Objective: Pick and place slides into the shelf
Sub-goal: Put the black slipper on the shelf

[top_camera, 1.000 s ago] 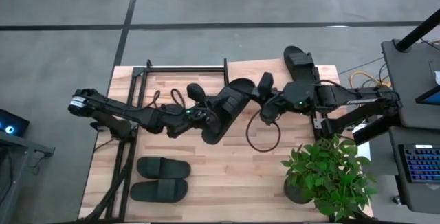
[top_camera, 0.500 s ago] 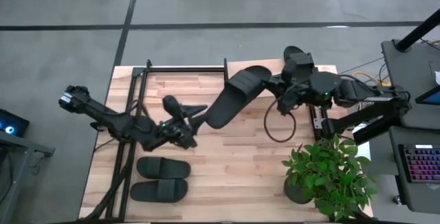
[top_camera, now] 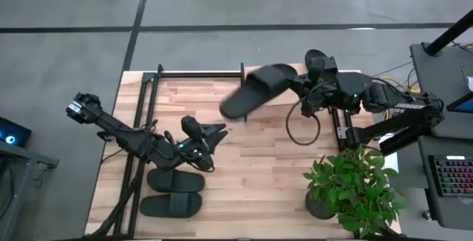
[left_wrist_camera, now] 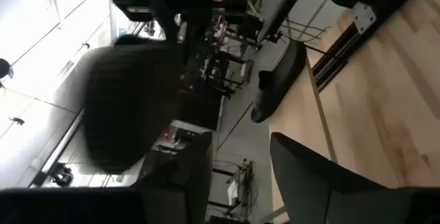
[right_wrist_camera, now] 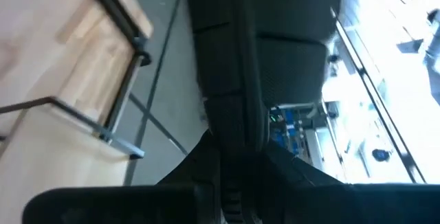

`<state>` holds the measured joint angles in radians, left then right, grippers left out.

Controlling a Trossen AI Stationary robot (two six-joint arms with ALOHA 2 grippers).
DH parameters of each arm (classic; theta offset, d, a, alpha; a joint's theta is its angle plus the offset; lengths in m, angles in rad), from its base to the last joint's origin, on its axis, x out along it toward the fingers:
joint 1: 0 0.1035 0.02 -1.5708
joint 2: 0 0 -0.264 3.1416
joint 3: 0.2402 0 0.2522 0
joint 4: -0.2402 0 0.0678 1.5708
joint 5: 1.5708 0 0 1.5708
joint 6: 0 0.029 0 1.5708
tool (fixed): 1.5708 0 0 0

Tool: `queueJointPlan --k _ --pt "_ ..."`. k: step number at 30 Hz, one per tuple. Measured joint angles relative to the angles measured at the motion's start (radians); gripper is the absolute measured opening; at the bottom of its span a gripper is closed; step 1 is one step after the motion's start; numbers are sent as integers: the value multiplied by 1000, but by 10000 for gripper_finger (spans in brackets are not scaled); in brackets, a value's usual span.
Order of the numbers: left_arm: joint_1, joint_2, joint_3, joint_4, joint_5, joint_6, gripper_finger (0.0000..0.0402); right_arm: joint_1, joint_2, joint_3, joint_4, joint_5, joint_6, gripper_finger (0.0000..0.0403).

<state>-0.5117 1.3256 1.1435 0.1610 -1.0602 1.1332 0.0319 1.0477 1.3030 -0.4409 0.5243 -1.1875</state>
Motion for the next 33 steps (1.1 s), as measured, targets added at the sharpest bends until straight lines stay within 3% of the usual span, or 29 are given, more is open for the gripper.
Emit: queueJointPlan --k 20,29,33 --pt "2 -23 -1 90 -29 133 136 -6 -13 1 -69 -31 30 44" --pt "21 -26 2 116 -25 184 226 -6 -11 1 -110 -82 44 44" --pt "50 -29 3 158 -23 183 241 -7 -5 1 -107 -120 55 44"
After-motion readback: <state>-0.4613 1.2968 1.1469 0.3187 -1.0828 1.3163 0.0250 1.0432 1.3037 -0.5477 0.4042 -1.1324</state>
